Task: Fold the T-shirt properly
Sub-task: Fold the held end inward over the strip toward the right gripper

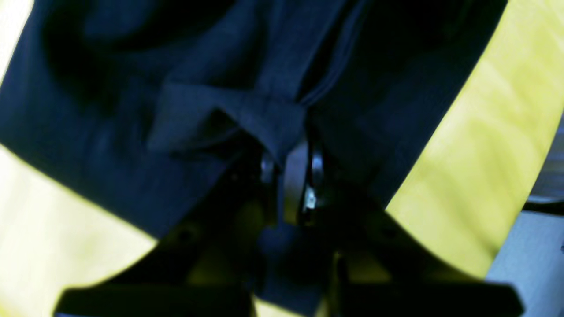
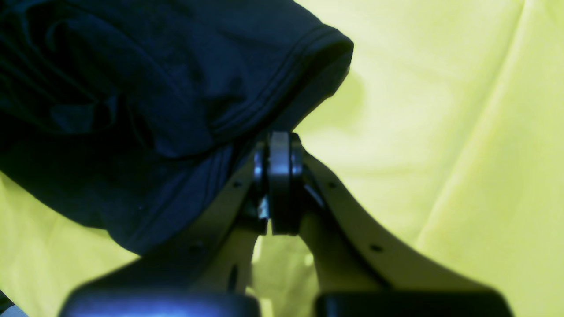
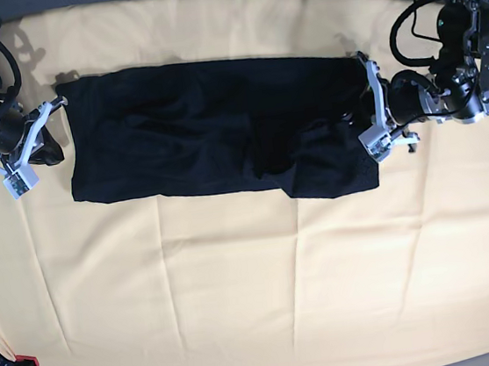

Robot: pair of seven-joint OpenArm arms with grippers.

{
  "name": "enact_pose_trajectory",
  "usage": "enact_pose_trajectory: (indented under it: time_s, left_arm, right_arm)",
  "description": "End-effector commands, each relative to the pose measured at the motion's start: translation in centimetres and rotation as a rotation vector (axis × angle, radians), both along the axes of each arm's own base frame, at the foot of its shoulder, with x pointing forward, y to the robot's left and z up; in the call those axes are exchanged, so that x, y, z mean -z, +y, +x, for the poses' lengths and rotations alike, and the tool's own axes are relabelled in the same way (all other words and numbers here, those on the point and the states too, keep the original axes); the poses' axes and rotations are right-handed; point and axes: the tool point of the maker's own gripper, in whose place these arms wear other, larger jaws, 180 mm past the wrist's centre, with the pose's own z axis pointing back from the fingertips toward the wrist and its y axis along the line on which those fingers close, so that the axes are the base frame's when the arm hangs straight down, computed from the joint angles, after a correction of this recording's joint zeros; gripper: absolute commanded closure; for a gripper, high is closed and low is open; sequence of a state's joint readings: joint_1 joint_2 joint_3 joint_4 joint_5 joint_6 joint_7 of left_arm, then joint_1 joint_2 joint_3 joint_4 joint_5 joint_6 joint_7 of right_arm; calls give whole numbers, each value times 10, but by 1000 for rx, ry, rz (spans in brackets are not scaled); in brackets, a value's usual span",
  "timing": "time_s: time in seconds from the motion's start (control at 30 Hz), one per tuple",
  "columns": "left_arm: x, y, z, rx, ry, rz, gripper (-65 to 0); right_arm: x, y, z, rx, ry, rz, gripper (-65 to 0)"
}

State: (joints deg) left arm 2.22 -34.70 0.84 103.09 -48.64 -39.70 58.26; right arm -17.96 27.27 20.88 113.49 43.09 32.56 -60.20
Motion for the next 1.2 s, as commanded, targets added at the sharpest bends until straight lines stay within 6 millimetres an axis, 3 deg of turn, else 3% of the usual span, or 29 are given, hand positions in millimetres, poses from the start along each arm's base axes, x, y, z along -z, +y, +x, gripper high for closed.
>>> enact_pose_trajectory:
  time_s: [0.0,0.53,0.8,1.03,1.17]
  left_arm:
    - [-14,-3,6,7,-38,-35,0]
    - [-52,-43,-17,71,93,-366,0]
    - [-64,-86,-17,71,86,-532,0]
    - [-58,-99,-27,97,130,-544,0]
    - [-65,-100,-46,178,207,-577,-333]
  right_arm:
    - [-12,-3,7,-4,-43,-5,0]
    - [-12,-3,7,-4,-45,-3,0]
    - [-12,-2,7,-5,-45,-3,0]
    - [-12,-3,7,-5,-43,-4,0]
    - [-12,-3,7,-5,-43,-4,0]
